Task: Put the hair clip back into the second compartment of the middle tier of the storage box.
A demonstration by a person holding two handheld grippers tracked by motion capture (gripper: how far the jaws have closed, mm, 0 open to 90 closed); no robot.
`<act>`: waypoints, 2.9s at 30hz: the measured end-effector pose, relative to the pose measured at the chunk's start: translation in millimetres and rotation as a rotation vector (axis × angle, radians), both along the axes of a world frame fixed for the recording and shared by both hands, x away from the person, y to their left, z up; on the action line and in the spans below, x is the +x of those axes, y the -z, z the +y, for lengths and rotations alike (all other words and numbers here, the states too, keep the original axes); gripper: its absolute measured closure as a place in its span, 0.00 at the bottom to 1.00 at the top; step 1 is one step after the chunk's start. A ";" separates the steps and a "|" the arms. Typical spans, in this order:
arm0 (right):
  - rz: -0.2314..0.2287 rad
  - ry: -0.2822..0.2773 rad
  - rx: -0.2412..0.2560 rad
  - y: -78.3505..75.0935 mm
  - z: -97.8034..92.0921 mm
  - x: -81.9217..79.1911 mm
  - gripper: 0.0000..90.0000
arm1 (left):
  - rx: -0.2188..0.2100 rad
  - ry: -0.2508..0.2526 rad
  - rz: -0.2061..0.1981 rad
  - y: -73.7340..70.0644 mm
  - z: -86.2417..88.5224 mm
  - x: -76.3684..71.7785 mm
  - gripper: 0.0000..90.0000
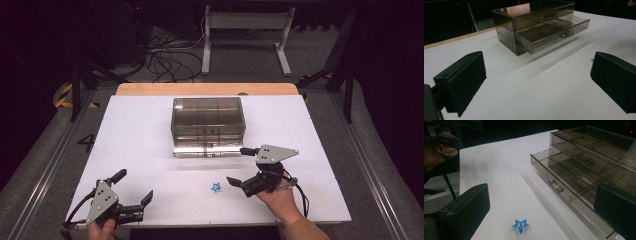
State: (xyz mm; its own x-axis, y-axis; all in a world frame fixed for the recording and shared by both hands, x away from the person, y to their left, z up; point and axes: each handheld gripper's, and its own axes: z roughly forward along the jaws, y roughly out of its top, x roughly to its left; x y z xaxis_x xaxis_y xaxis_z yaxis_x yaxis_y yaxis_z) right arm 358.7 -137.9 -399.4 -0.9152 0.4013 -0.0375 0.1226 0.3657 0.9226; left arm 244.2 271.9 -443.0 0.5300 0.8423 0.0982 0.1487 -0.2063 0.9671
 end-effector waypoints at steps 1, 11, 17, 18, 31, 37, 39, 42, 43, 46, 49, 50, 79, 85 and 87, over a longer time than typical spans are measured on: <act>-0.001 -0.004 -0.007 0.5 1.7 -0.5 0.02 | 0.000 -0.001 0.000 0.0 0.2 0.0 0.01; 0.038 -0.005 -0.033 9.8 9.8 -3.7 0.15 | -0.002 0.000 0.001 0.0 0.4 0.0 0.01; 0.101 -0.019 -0.059 21.2 19.3 -1.8 0.20 | -0.001 0.000 0.004 0.2 0.4 0.2 0.01; 0.106 -0.020 -0.069 22.9 21.0 -1.5 0.20 | -0.002 0.000 0.004 0.2 0.5 0.1 0.01; 0.148 -0.023 -0.192 40.9 38.6 1.5 0.23 | -0.002 0.001 0.005 0.3 0.3 0.5 0.01; 0.158 -0.018 -0.226 45.6 42.7 2.4 0.24 | -0.004 0.002 0.007 0.5 0.3 0.5 0.01; 0.159 -0.018 -0.238 47.1 44.3 2.6 0.24 | -0.003 0.002 0.007 0.5 0.4 0.6 0.01; 0.161 -0.018 -0.256 49.2 46.6 2.8 0.25 | -0.004 0.001 0.007 0.4 0.4 0.5 0.01; 0.163 -0.017 -0.262 49.8 47.3 2.6 0.25 | -0.004 0.002 0.007 0.4 0.4 0.5 0.01; 0.167 -0.020 -0.278 52.0 49.5 2.5 0.26 | -0.002 0.002 0.007 0.5 0.3 0.6 0.01; 0.169 -0.026 -0.297 54.2 51.6 2.3 0.26 | -0.003 0.001 0.006 0.4 0.5 0.5 0.01; 0.169 -0.027 -0.303 54.9 52.2 2.2 0.26 | -0.003 0.001 0.006 0.4 0.6 0.6 0.01; 0.110 -0.003 -0.436 60.0 62.9 -4.5 0.57 | 0.000 0.005 0.004 0.4 0.3 0.5 0.01; 0.122 -0.015 -0.444 61.1 64.7 -4.3 0.66 | 0.000 0.004 0.003 0.3 0.2 0.3 0.01; 0.121 -0.017 -0.447 60.8 64.8 -4.4 0.67 | -0.001 0.004 0.003 0.3 0.4 0.3 0.01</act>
